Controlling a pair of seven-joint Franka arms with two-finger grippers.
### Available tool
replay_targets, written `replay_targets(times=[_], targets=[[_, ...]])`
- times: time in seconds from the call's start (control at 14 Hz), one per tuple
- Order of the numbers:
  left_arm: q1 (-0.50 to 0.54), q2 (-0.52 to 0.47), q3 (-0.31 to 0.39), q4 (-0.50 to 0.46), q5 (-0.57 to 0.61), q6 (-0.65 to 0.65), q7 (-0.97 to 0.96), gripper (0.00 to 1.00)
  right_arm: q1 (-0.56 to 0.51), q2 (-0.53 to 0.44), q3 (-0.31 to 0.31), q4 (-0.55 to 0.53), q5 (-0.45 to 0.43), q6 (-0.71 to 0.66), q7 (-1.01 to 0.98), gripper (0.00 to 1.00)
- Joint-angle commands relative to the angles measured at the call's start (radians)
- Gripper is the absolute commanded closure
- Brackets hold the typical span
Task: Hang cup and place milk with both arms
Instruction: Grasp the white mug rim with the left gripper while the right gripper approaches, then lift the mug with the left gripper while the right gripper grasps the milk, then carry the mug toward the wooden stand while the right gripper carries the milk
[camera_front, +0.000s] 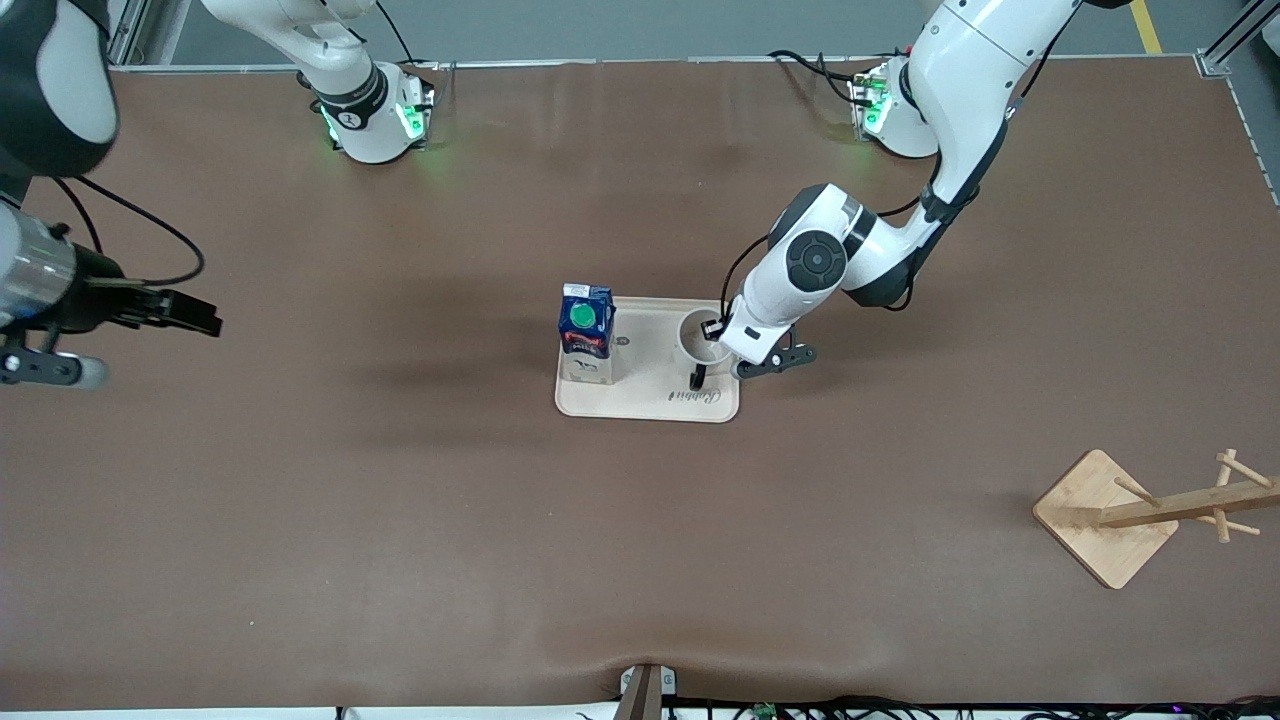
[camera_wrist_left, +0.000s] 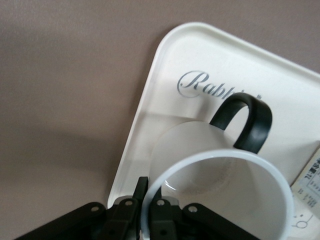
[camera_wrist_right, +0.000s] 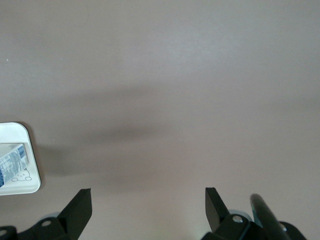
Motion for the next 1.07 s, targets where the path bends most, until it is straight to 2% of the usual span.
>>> replay_targets(times=[0.0,0.07,0.21,0.36,0.64,1.0], targets=[[0.004,0.010,0.003,0.053,0.025,0.003,-0.024,1.00,0.084,0.060,0.000,0.009,0.008,0.011,0.022,0.00],[0.010,-0.008,0.003,0.067,0.025,-0.003,-0.027,1.00,0.106,0.061,0.000,0.006,0.022,0.008,0.048,0.00],[0.030,-0.056,0.003,0.073,0.017,-0.015,-0.049,1.00,0.155,0.061,0.000,-0.036,0.110,0.021,0.210,0.00],[0.067,-0.119,0.003,0.078,0.020,-0.036,-0.066,1.00,0.219,0.060,0.000,-0.060,0.187,0.049,0.277,0.00],[0.218,-0.264,0.000,0.093,0.025,-0.157,-0.011,1.00,0.415,0.066,-0.002,-0.112,0.184,0.181,0.486,0.00],[0.396,-0.286,0.002,0.297,0.025,-0.456,0.155,1.00,0.586,0.151,-0.002,-0.130,0.178,0.342,0.677,0.00]])
